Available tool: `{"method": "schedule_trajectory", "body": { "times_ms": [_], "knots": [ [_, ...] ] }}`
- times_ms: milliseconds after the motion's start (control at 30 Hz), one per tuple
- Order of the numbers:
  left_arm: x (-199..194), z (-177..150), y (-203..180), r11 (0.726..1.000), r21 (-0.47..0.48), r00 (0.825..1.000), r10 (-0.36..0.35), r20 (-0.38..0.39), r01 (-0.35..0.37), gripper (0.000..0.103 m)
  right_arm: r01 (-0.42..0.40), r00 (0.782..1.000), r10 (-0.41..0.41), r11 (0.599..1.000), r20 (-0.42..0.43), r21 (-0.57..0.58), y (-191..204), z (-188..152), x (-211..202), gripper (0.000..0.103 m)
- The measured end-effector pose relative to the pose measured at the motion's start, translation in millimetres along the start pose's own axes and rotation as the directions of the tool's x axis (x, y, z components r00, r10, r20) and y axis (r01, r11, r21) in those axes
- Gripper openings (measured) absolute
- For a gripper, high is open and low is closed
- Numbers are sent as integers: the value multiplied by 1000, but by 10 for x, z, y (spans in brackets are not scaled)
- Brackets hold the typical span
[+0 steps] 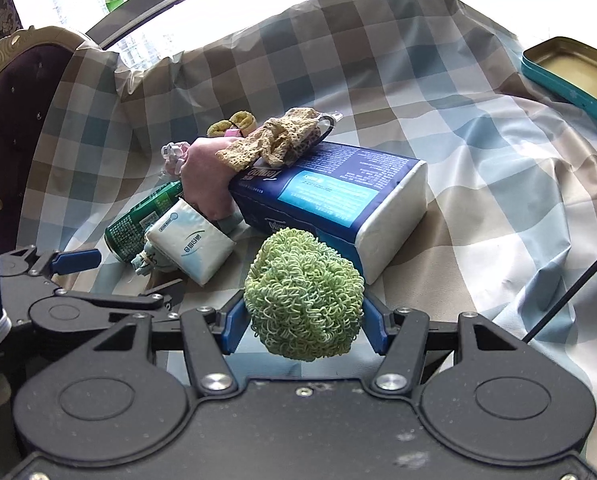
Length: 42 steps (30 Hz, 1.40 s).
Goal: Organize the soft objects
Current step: 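Grasp the white tissue pack with the left tool while the right tool grasps the green scrubber, then lift the tissue pack over the basket with the left tool while the right tool holds the scrubber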
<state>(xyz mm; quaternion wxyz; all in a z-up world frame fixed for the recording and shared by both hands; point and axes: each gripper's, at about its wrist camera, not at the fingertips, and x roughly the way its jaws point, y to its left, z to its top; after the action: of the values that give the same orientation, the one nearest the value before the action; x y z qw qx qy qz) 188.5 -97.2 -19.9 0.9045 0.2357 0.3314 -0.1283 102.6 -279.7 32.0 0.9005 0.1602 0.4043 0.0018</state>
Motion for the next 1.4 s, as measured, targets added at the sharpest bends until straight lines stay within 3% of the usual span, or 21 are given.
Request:
{"method": "schedule_trajectory", "body": {
  "times_ms": [433, 667, 700, 800, 1133, 1400],
  "knots": [
    [347, 108, -385, 979, 179, 995, 92, 39, -98, 93, -6, 1000, 6, 999, 19, 32, -87, -24, -34, 58],
    [501, 104, -420, 974, 211, 996, 87, 6, -86, 93, -3, 1000, 2, 999, 20, 48, -102, -23, -25, 58],
    [506, 107, -407, 976, 201, 997, 79, 8, -79, 91, -2, 1000, 1, 999, 20, 48, -100, -22, -25, 58],
    [517, 135, -346, 985, 168, 999, 53, -8, -50, 71, -1, 1000, 0, 999, 20, 47, -99, -21, -26, 58],
    [181, 151, -82, 997, -8, 997, -80, -2, 80, 70, 14, 1000, -15, 999, 24, 39, -48, -52, -110, 58],
    [-367, 65, 210, 966, -188, 983, -183, -13, 177, 71, 16, 998, -17, 1000, 57, 17, 69, -156, -392, 58]
  ]
}}
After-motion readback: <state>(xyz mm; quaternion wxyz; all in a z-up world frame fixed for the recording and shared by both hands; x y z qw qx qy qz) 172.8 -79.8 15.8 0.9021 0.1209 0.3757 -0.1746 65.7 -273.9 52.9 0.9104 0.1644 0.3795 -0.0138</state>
